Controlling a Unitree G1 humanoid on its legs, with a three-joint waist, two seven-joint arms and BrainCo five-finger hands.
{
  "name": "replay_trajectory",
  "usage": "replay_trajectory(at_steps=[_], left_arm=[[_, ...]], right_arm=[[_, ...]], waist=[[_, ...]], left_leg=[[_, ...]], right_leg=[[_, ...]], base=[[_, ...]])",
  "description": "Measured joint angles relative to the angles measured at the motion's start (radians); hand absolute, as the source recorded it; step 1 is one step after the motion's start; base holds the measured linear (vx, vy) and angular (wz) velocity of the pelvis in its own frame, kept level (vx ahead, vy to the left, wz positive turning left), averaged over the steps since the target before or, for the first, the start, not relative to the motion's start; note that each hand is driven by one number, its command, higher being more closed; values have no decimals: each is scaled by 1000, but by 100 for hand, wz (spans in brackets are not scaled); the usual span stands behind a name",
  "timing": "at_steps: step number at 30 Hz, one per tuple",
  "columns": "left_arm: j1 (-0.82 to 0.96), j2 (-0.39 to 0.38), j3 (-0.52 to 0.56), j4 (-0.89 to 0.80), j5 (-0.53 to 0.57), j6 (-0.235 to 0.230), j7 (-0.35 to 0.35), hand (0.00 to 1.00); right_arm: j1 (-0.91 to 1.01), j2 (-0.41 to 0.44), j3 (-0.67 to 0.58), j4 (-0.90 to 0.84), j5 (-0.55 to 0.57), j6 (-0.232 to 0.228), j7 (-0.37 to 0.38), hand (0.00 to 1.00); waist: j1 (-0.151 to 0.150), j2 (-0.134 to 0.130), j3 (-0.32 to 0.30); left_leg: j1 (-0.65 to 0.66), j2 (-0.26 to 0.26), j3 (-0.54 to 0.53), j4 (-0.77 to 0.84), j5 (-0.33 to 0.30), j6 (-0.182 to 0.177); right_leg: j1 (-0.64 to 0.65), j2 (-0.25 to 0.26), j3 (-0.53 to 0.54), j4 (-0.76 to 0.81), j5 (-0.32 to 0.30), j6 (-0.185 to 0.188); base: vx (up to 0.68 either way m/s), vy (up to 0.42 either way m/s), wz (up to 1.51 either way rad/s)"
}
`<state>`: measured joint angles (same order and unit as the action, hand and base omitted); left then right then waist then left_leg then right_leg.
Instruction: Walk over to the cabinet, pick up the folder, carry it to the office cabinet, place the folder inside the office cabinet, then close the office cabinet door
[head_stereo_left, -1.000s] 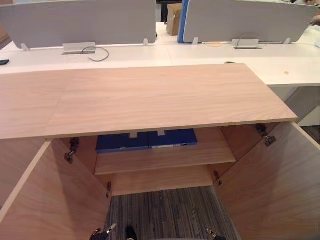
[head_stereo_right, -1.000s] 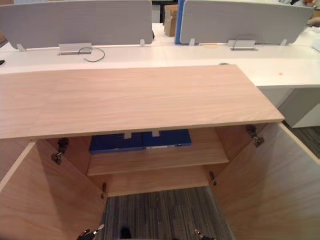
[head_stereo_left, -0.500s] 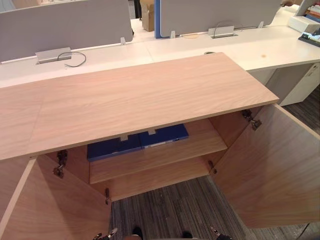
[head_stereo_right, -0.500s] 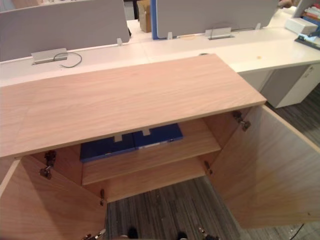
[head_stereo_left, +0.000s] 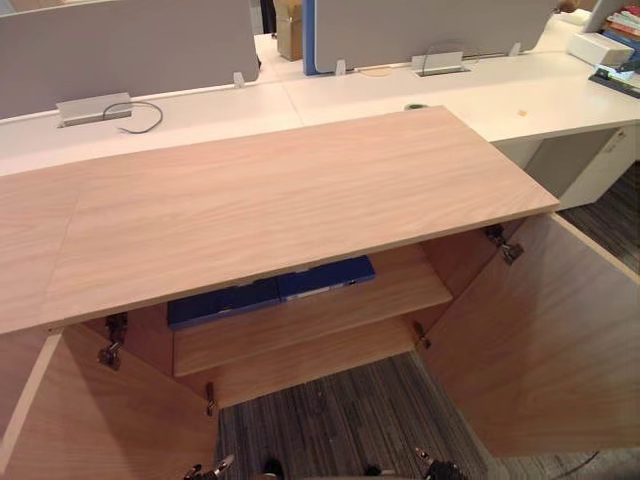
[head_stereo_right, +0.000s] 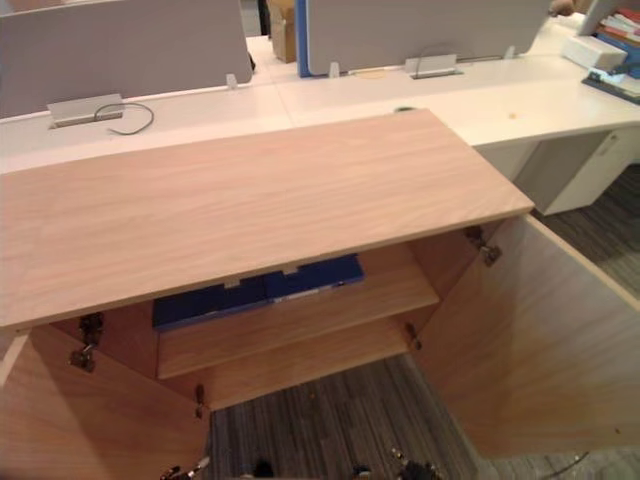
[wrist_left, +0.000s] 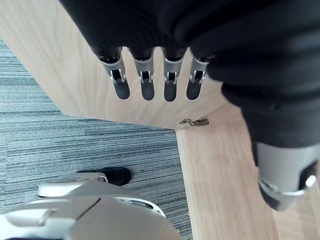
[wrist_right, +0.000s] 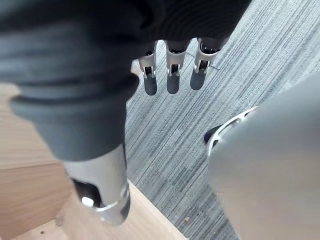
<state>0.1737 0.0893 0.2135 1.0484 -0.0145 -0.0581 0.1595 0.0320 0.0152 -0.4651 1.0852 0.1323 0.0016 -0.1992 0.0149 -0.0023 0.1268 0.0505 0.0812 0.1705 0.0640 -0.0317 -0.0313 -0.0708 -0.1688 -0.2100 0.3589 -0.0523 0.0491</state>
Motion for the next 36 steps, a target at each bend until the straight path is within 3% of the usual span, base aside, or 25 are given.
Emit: replay_trajectory(at_steps=[1, 3, 5, 8, 9, 10, 11, 14, 17, 26, 36], left_arm=[[5, -4, 16, 0, -11, 0, 1, 0], [12, -8, 27, 0, -29, 0, 1, 0], [32, -15, 49, 1, -41, 2, 1, 0], [78, -16, 80, 0, -41, 4, 8, 0], [84, -7, 91, 0, -39, 5, 10, 0], [83, 6, 108, 1, -39, 8, 12, 0], [77, -1, 111, 5, -39, 12, 14, 0], [55, -36, 108, 1, -48, 10, 21, 0], [24, -33, 87, 1, -37, 10, 21, 0], [4, 4, 17, -24, -19, 9, 22, 0], [5, -3, 23, -17, -18, 10, 21, 0]], right_arm=[[6, 0, 27, -36, -2, 0, 0, 0], [5, -3, 30, -46, -17, 1, 0, 0], [4, -5, 26, -39, -35, 1, 0, 0], [1, -6, 25, -3, -36, 7, 0, 0], [2, 0, 25, 19, -36, 14, 1, 0], [8, 11, 25, 41, -37, 21, 1, 0], [3, 3, 25, 54, -36, 24, 2, 0], [-8, -45, 22, 57, -36, 24, 1, 0], [-18, -80, 20, 57, -35, 19, -3, 0], [-50, -58, 17, 56, -3, 13, -16, 0], [-20, -52, -19, 53, 6, 8, -15, 0]], waist=[[1, 8, 7], [2, 10, 6], [9, 8, 4], [18, -16, -34], [19, -40, -51], [21, -74, -70], [28, -65, -74], [23, -1, -92], [5, 2, -94], [-16, -22, -78], [-33, -3, -59]], left_leg=[[-1, 18, 8, 15, -5, 15], [-1, 35, 20, 17, -4, 15], [2, 58, 44, 11, -1, 8], [-4, 62, 70, -27, 17, -31], [-4, 54, 73, -53, 31, -54], [-1, 42, 75, -81, 47, -82], [3, 54, 80, -93, 54, -96], [0, 127, 41, -117, 67, -128], [1, 160, 41, -118, 66, -143], [7, 98, 42, -120, 61, -150], [27, 129, 70, -92, 32, -153]], right_leg=[[-52, -23, -6, 109, -11, -23], [-85, -71, -25, 177, -18, -30], [-86, -130, -65, 152, -12, -26], [-75, -170, -96, 3, 32, 41], [-50, -162, -119, -84, 74, 48], [-18, -149, -142, -174, 81, 81], [-7, -128, -144, -208, 82, 101], [-13, -20, -146, -270, 96, 65], [-8, 18, -148, -289, 90, 55], [27, -27, -144, -356, 131, 82], [60, 16, -120, -425, 157, 64]], base=[[-159, 11, 1], [-112, 22, 7], [-57, -11, -8], [39, -151, -35], [113, -272, -24], [142, -332, -30], [115, -269, -34], [114, -227, -37], [75, -114, -13], [33, 62, 3], [-26, 6, -11]])
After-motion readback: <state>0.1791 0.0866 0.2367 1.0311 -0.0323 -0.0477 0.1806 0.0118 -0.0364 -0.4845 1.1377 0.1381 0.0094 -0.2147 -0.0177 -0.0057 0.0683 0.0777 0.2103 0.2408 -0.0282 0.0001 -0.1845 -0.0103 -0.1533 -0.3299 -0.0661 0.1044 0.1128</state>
